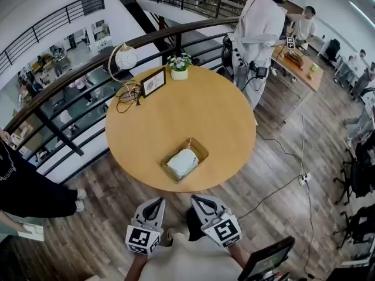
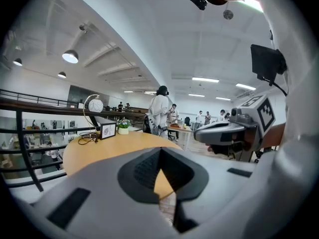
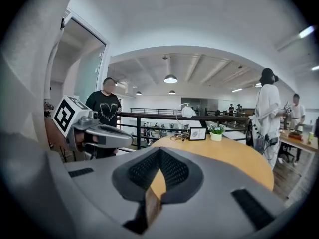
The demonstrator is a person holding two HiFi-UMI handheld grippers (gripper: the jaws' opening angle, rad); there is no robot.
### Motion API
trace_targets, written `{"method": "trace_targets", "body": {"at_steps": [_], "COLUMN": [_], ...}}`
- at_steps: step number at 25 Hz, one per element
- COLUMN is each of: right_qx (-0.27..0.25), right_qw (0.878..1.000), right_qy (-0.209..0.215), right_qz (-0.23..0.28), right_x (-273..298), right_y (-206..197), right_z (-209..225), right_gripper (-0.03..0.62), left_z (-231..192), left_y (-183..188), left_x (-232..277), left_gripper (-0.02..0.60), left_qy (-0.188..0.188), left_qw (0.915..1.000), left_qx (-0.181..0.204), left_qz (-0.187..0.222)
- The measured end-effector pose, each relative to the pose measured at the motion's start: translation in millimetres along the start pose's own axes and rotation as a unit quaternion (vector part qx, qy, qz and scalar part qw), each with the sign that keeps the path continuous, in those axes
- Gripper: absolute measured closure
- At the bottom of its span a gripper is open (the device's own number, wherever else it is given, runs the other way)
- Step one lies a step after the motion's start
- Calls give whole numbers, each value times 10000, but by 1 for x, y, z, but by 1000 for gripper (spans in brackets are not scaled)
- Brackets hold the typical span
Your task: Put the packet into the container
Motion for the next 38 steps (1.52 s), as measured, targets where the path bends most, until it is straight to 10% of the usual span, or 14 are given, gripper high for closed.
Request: {"method": "trace_targets", "body": {"at_steps": [13,38], "right_qx": [27,-137], "right_qw": [9994,9989], "right_qy": [-331,364], "right_qz": [112,258], "right_x": [-49,-133], "right_y": [3,-21], "right_z": [6,41], "right_gripper": [586,588], "left_z": [40,147], "left_y": [-2,-14], "left_x": [-3,12], "left_gripper": [577,577], "left_qy": [-66,337], "left_qw": [9999,9988], "left_qx": [45,358], "left_qz": [124,-4]}}
Point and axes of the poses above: the fingertips, and each gripper's own axes: x forward along the fingers, z to its right, y out of its top, the point moved 5 cm from there along -x, backward along the fingers, and after that the axes turned 15 degrees about z, right-handed, at the moved point
